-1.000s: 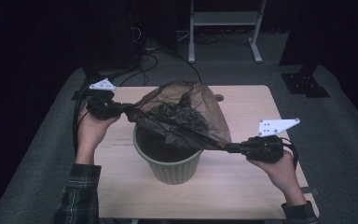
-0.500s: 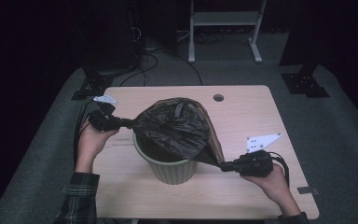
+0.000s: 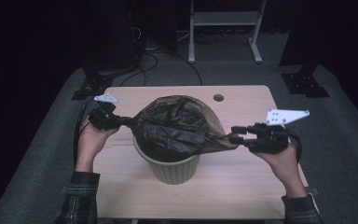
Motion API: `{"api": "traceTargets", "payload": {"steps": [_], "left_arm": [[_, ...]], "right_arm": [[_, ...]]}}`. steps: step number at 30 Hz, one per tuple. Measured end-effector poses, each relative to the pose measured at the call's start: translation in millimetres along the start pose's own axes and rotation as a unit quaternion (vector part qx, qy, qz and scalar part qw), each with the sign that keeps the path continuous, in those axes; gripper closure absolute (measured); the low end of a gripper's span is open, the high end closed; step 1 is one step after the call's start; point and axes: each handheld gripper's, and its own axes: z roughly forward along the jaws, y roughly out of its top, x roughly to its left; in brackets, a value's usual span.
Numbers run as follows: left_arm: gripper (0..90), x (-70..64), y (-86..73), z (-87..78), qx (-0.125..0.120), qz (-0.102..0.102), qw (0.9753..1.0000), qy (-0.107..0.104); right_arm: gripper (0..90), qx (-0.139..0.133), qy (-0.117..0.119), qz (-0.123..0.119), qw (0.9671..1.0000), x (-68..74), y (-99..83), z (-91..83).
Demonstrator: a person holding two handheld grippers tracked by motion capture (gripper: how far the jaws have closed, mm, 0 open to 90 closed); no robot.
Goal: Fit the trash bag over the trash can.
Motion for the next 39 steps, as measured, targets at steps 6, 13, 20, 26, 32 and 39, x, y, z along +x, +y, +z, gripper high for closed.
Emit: {"api": "traceTargets", "payload": {"steps": [6,13,20,26,32,39], "left_arm": [[89.8,3.0,2.3,-4.5,0.0,0.005,0.9999,0.009],[89.8,5.5,1.7,-8.0,-0.001,0.007,0.9998,0.018],[89.8,6.4,0.9,-8.3,0.0,0.009,0.9997,0.024],[89.8,5.3,2.2,-7.4,-0.001,0.012,0.9997,0.02],[89.8,2.7,4.7,-7.6,-0.004,0.018,0.9997,0.018],[89.8,2.1,5.4,-5.6,-0.004,0.022,0.9996,0.017]], "right_arm": [[53.2,-0.028,-0.03,-0.006,0.9991,-19.5,40.4,8.5],[50.9,-0.057,-0.026,-0.012,0.998,-25.1,61.7,-4.5],[50.6,-0.063,-0.05,-0.014,0.9967,-29.9,70.3,-21.7],[51.2,-0.066,-0.069,0.013,0.9953,-48.5,73.4,-21.9],[48.3,-0.012,-0.036,0.032,0.9988,-63.5,70.0,32.5],[56.4,0.048,-0.032,0.055,0.9968,-67.8,53.8,82.5]]}}
